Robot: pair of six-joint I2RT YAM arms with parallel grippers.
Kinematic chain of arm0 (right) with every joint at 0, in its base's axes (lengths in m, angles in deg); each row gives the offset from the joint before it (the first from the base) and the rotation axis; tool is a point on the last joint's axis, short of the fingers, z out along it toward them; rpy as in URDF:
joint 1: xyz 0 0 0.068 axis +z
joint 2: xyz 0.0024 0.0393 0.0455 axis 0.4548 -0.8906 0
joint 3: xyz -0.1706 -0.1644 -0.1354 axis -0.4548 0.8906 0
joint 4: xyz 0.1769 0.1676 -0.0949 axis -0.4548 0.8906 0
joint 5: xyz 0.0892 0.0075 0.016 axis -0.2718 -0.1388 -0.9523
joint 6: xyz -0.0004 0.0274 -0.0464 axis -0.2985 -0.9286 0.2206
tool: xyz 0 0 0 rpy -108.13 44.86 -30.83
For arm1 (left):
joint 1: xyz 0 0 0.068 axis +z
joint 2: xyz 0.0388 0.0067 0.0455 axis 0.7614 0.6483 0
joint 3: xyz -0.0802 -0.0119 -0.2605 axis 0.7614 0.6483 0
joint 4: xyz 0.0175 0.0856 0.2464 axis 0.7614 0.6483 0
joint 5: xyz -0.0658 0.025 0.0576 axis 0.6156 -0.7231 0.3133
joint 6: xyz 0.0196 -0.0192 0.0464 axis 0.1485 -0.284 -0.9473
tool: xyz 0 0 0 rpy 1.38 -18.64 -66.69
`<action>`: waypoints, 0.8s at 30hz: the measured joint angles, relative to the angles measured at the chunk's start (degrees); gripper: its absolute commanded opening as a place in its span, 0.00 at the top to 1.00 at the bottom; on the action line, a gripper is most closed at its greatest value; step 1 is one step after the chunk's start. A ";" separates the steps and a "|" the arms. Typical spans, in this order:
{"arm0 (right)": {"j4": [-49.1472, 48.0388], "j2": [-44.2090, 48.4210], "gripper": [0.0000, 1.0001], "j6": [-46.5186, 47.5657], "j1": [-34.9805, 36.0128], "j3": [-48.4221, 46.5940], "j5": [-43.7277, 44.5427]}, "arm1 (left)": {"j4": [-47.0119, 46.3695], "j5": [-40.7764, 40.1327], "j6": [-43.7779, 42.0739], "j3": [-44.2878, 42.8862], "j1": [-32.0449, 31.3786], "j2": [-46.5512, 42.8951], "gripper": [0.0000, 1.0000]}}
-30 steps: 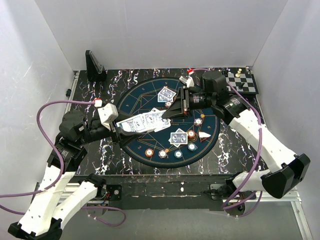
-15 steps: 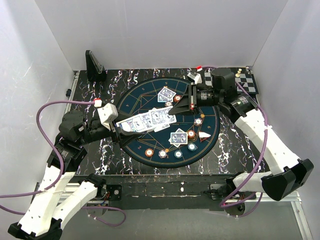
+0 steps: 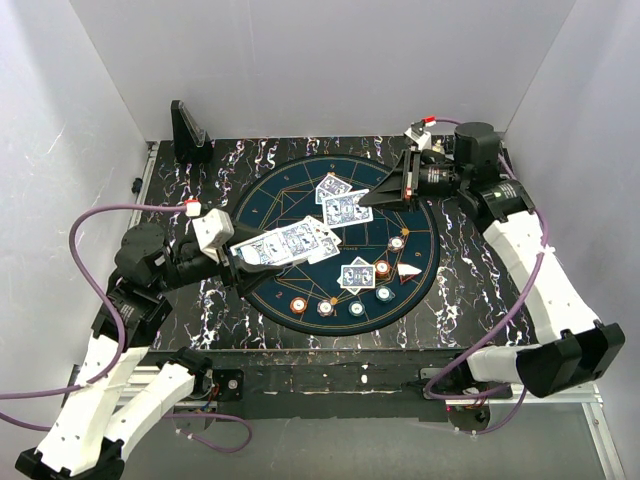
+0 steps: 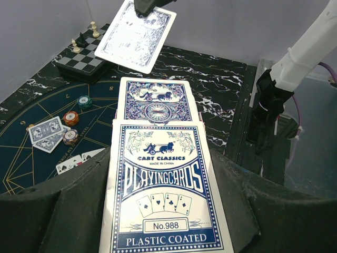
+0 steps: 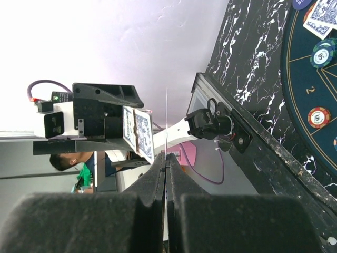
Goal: Distribute texas hold em gaming equipment
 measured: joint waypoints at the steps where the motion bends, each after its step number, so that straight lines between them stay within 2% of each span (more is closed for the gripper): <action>1: -0.39 -0.61 0.99 0.00 -0.17 0.00 -0.35 | 0.02 -0.09 0.09 0.00 0.00 -0.09 1.00; 6: -1.38 -6.86 0.99 2.40 -1.27 -0.24 -0.70 | -2.03 -0.26 4.02 1.81 0.00 -1.40 1.00; 14: 2.45 -28.00 0.99 11.82 -0.98 -2.05 6.05 | -6.97 1.42 12.90 3.45 0.07 -1.03 1.00; 19: 5.60 -41.46 0.99 15.65 1.75 -8.61 10.67 | -8.76 2.38 15.45 3.45 0.11 -1.05 1.00; 24: 8.07 -49.33 0.99 18.34 4.98 -16.50 14.51 | -9.20 2.64 16.41 3.45 0.11 -1.14 1.00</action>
